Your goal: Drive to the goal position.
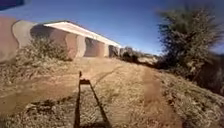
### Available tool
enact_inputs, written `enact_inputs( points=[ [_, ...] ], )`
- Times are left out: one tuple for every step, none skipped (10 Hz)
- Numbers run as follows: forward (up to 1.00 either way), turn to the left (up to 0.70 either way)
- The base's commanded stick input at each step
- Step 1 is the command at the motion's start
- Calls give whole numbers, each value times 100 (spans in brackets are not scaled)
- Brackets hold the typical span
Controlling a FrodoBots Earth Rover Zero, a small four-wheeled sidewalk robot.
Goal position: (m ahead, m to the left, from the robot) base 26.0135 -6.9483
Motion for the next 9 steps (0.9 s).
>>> enact_inputs(
  points=[
    [50,-50],
    [50,-43],
    [50,-5],
    [50,-4],
    [50,-4],
    [50,-4],
    [50,-4],
    [50,-4],
    [50,-24]
  ],
)
